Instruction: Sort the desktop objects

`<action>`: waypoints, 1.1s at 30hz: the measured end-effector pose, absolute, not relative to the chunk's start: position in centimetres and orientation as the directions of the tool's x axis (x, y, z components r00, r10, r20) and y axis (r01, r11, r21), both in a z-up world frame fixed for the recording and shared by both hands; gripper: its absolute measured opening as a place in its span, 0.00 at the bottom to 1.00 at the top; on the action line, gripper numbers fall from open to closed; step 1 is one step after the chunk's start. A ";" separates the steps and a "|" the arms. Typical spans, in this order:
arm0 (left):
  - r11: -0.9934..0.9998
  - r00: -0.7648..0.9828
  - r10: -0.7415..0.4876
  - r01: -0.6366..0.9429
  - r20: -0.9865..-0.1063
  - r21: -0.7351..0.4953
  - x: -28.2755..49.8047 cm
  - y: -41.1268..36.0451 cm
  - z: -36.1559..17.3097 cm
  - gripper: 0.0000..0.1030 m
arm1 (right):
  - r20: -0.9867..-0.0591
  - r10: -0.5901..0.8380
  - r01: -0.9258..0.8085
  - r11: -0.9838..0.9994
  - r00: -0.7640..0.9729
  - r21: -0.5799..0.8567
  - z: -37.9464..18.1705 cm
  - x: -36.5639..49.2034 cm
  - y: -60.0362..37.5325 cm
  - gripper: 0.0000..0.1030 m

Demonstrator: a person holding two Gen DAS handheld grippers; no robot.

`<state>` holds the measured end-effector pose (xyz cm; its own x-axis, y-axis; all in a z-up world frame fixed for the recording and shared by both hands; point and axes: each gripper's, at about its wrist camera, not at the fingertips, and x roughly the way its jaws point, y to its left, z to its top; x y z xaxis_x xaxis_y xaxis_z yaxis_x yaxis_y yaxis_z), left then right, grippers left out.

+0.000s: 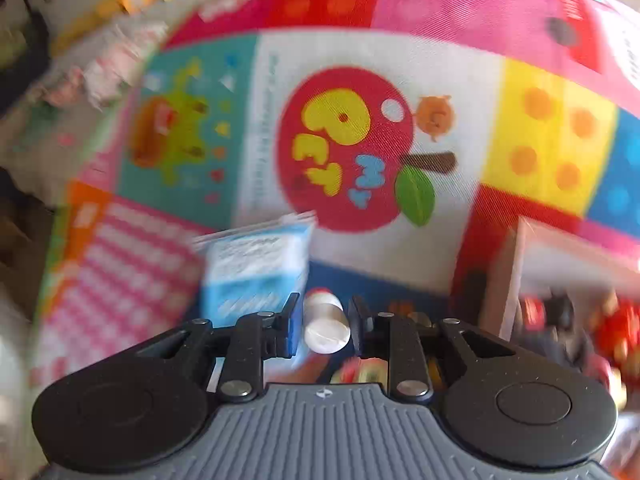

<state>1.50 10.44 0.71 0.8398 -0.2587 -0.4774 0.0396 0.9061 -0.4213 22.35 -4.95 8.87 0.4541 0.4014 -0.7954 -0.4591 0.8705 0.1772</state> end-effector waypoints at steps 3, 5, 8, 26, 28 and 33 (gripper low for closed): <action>0.907 0.838 -0.258 0.039 -0.480 -0.419 1.5 10.4 0.7 1.00 | -0.748 0.473 -0.512 0.833 0.465 0.208 11.4 17.3 -9.1 0.23; 0.909 0.837 -0.255 0.038 -0.483 -0.414 1.5 10.3 0.7 1.00 | -0.737 0.501 -0.527 0.818 0.455 0.231 12.3 14.3 -12.0 0.23; 0.915 0.833 -0.250 0.036 -0.494 -0.402 1.6 10.1 0.7 1.00 | -0.746 0.500 -0.513 0.822 0.441 0.248 11.6 10.2 -15.7 0.23; 0.977 0.866 -0.147 0.202 -0.478 0.065 5.8 2.0 3.4 0.78 | -0.636 0.374 -0.251 0.927 0.675 0.279 2.8 4.6 -27.5 0.66; 0.974 0.860 -0.129 0.203 -0.493 0.101 8.3 1.4 3.2 0.77 | -0.616 0.369 -0.239 0.928 0.696 0.286 2.6 4.1 -28.2 0.72; 0.973 0.803 -0.146 0.223 -0.578 0.063 13.4 1.2 1.3 0.67 | -0.579 0.374 -0.190 0.916 0.724 0.354 1.6 3.7 -30.2 0.82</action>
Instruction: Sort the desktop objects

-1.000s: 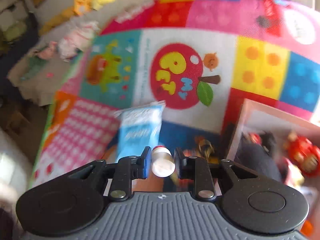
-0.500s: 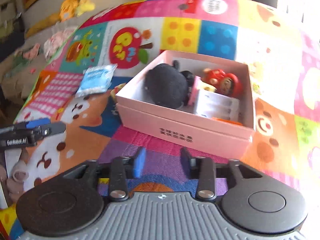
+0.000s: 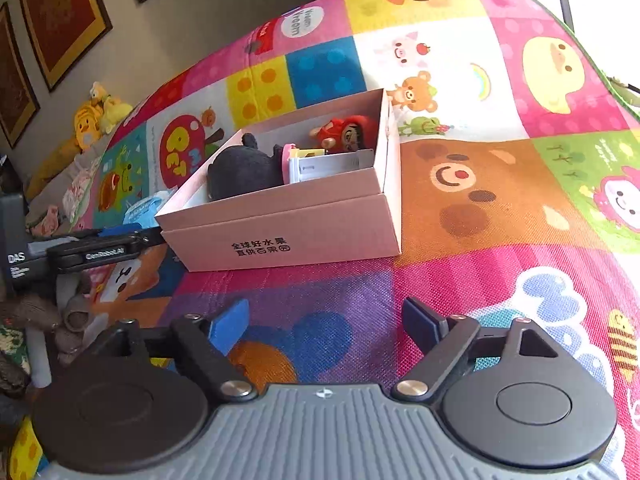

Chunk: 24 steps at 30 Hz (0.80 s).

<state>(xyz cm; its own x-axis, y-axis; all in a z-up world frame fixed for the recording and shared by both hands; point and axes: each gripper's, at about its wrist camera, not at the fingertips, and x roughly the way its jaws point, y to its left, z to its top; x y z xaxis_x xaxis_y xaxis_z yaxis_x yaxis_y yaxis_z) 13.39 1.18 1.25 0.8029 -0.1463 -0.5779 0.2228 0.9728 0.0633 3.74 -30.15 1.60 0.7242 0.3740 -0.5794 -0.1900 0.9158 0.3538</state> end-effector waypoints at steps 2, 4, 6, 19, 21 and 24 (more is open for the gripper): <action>0.970 0.781 -0.149 0.236 -0.606 0.065 14.6 0.9 0.5 0.60 | -0.565 0.382 -0.169 0.904 0.731 0.392 1.5 4.0 -30.8 0.84; 0.969 0.788 -0.158 0.239 -0.595 0.058 15.0 0.9 0.7 0.57 | -0.563 0.389 -0.163 0.898 0.729 0.409 1.4 4.1 -31.0 0.84; 0.966 0.795 -0.137 0.239 -0.590 0.097 15.1 0.5 0.7 0.52 | -0.563 0.389 -0.168 0.899 0.729 0.405 1.3 4.1 -30.9 0.86; 0.952 0.756 -0.241 0.307 -0.608 0.005 3.3 0.6 2.7 0.44 | -0.560 0.390 -0.169 0.899 0.731 0.405 1.2 4.1 -30.7 0.95; 0.936 0.746 -0.282 0.353 -0.603 -0.001 0.6 0.0 3.0 0.45 | -0.561 0.382 -0.160 0.901 0.734 0.403 1.2 4.1 -30.7 0.97; 0.932 0.752 -0.280 0.362 -0.597 0.018 -2.2 -0.5 2.9 0.55 | -0.563 0.377 -0.158 0.904 0.735 0.398 1.2 4.1 -30.7 0.98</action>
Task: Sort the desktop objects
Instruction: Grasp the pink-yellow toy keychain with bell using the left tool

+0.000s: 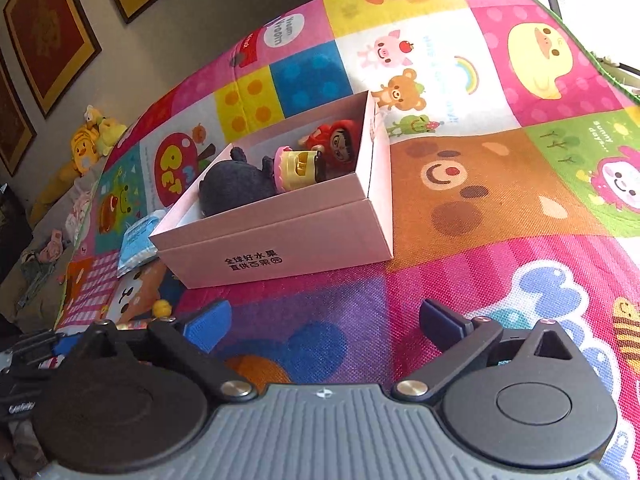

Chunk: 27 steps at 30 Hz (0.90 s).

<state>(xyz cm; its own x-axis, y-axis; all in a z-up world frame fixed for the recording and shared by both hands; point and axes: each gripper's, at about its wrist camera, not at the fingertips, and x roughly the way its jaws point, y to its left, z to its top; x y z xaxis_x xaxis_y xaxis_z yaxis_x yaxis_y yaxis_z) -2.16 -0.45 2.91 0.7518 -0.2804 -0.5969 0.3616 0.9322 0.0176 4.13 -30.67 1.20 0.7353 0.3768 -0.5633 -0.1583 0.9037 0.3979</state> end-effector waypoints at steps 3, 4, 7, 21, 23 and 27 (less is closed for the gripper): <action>0.946 0.768 -0.210 0.316 -0.605 0.072 -2.9 -0.2 2.2 0.69 | -0.569 0.366 -0.157 0.910 0.736 0.383 1.2 4.1 -30.5 1.00; 0.951 0.762 -0.206 0.304 -0.614 0.058 -2.7 0.1 2.1 0.74 | -0.570 0.362 -0.156 0.913 0.738 0.378 1.2 4.1 -30.4 1.00; 0.951 0.741 -0.262 0.307 -0.619 -0.034 -2.2 0.5 2.3 0.82 | -0.576 0.349 -0.150 0.919 0.739 0.365 1.2 4.0 -30.2 1.00; 0.945 0.726 -0.238 0.327 -0.645 0.019 0.3 -2.4 1.7 0.53 | -0.573 0.348 -0.138 0.916 0.742 0.377 1.1 4.0 -30.3 1.00; 0.944 0.737 -0.243 0.328 -0.631 0.019 0.6 -2.8 2.2 0.51 | -0.573 0.348 -0.138 0.916 0.742 0.377 1.1 4.0 -30.3 1.00; 0.917 0.782 -0.317 0.396 -0.537 0.035 -0.6 -4.2 5.4 0.47 | -0.573 0.348 -0.139 0.916 0.742 0.377 1.1 4.0 -30.3 1.00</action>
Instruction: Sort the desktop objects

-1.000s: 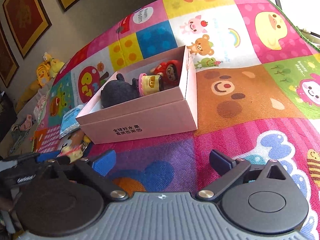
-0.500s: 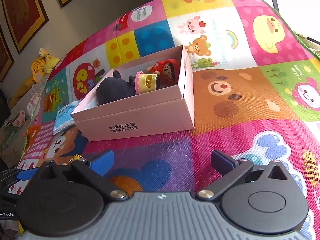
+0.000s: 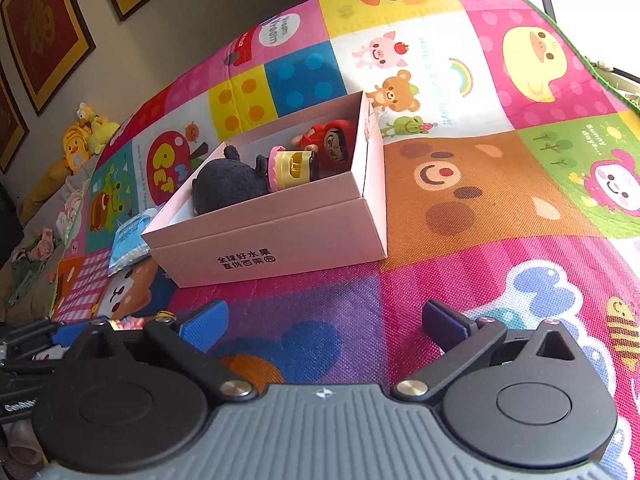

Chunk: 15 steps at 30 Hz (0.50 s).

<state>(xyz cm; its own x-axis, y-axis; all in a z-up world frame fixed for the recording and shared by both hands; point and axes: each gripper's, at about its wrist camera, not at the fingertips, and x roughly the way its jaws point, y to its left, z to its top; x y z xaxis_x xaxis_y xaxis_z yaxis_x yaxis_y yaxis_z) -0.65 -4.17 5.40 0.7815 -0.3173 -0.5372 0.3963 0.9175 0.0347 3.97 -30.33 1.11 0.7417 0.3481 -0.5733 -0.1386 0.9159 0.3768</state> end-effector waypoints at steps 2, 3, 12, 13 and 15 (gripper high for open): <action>0.901 0.795 -0.347 0.429 -0.498 0.057 -1.6 -4.7 6.7 0.47 | -0.573 0.348 -0.139 0.916 0.742 0.376 1.1 4.0 -30.3 1.00; 0.897 0.796 -0.355 0.439 -0.490 0.062 -1.8 -4.8 6.9 0.48 | -0.573 0.348 -0.139 0.916 0.742 0.376 1.1 4.0 -30.3 1.00; 0.916 0.744 -0.259 0.392 -0.616 0.089 -2.3 -3.0 2.7 0.51 | -0.574 0.346 -0.139 0.917 0.742 0.373 1.1 4.0 -30.3 1.00; 0.926 0.744 -0.233 0.367 -0.626 0.092 -2.4 -2.3 2.4 0.53 | -0.574 0.346 -0.138 0.917 0.743 0.374 1.1 3.9 -30.3 1.00; 0.943 0.742 -0.188 0.320 -0.644 0.093 -2.4 -1.2 2.0 0.53 | -0.574 0.345 -0.138 0.917 0.743 0.373 1.2 3.9 -30.3 1.00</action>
<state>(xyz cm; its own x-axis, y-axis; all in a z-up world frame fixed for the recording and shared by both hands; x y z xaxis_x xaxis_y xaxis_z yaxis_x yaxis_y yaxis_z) -2.38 -1.18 2.02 0.7416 -0.1878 -0.6440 0.3196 0.9430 0.0931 3.94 -30.33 1.15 0.7426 0.3452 -0.5739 -0.1383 0.9175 0.3729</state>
